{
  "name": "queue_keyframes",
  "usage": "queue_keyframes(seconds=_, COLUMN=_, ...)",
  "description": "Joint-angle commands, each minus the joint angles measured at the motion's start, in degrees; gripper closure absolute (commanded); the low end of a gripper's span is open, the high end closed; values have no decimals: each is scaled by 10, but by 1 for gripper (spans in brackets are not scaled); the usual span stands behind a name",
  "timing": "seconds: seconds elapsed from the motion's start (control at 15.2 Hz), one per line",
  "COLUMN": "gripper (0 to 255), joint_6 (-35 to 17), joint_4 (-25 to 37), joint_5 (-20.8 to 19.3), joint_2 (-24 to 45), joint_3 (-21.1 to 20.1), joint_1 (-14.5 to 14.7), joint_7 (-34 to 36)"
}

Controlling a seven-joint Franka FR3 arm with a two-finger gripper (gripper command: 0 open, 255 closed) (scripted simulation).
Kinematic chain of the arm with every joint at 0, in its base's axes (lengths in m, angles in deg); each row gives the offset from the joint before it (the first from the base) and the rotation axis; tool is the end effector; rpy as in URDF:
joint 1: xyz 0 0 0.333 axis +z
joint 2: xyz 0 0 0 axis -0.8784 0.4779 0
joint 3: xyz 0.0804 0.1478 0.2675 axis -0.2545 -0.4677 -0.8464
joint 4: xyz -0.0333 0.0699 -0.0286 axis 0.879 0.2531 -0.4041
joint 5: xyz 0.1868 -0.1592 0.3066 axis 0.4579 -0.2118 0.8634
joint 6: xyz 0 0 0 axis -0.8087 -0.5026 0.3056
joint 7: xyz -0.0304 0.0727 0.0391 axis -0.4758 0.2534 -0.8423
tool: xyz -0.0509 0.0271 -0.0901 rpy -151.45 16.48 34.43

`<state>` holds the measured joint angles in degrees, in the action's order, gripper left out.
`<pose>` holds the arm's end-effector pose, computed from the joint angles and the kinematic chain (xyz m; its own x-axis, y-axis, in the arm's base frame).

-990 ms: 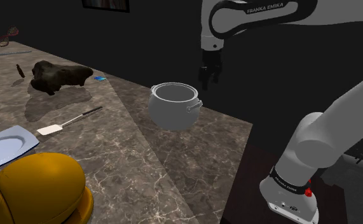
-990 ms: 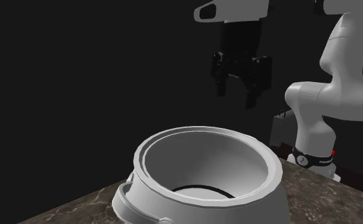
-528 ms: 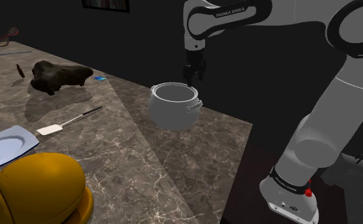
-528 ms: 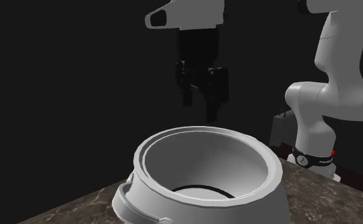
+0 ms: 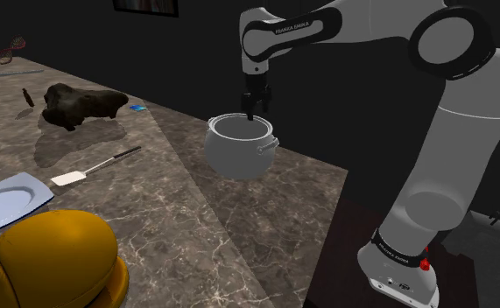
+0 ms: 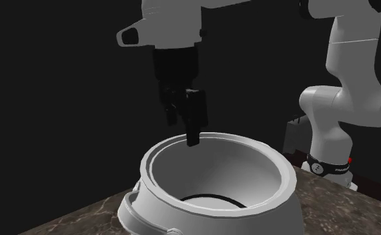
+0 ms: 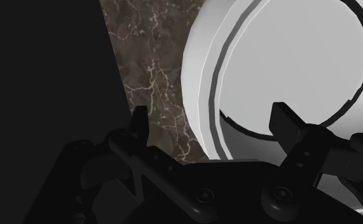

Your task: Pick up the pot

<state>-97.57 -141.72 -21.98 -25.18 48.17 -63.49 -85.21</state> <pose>0.5864 -0.0184 0.4862 0.9930 -0.0301 -0.1145 -0.0184 -0.9946 0.1022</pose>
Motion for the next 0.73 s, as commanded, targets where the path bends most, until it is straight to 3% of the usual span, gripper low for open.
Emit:
queue_keyframes(seconds=0.0, gripper=0, joint_6=-15, joint_4=-12, joint_5=0, joint_2=3, joint_3=0, joint_1=0, joint_7=1)
queue_keyframes(seconds=0.26, gripper=0, joint_6=-34, joint_4=-28, joint_5=-1, joint_2=6, joint_3=0, joint_1=0, joint_7=3)
queue_keyframes(seconds=0.33, gripper=255, joint_6=-34, joint_4=-27, joint_5=-1, joint_2=6, joint_3=0, joint_1=0, joint_7=3)
queue_keyframes(seconds=0.66, gripper=255, joint_6=-34, joint_4=-27, joint_5=-1, joint_2=7, joint_3=0, joint_1=0, joint_7=3)
